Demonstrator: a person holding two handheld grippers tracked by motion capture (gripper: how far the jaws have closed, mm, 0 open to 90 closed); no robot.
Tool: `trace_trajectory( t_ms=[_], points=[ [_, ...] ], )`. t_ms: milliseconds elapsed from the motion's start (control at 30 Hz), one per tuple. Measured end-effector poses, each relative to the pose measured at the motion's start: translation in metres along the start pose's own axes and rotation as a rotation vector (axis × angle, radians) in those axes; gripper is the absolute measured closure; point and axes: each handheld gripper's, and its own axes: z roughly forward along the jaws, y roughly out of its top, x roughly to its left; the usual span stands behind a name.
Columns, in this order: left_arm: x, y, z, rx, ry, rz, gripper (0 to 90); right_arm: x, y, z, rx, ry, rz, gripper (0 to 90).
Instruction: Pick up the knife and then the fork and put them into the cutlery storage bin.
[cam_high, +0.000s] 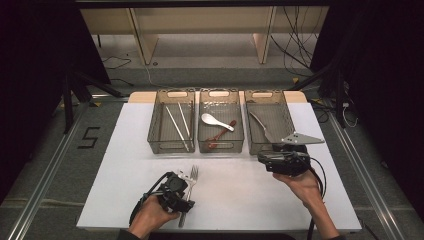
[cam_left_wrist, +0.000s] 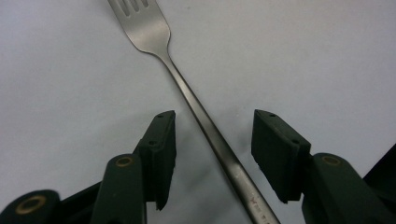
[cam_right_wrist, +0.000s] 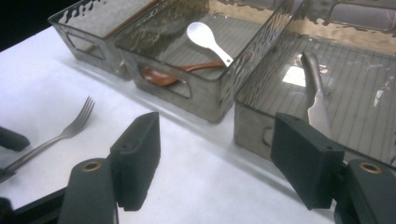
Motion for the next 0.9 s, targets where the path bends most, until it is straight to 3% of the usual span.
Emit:
trace_trajectory(
  t_ms=[333, 567, 900],
  points=[
    [-0.004, 0.006, 0.002, 0.031, 0.054, 0.039, 59.0, 0.007, -0.007, -0.003, -0.011, 0.017, -0.003, 34.1],
    [-0.005, 0.008, 0.003, 0.039, 0.059, 0.059, 66.6, 0.011, -0.01, -0.002, -0.003, 0.019, -0.015, 34.2],
    [0.003, 0.008, 0.002, 0.039, 0.043, 0.056, 77.2, 0.015, -0.011, -0.002, -0.005, 0.022, -0.015, 34.5]
  ],
)
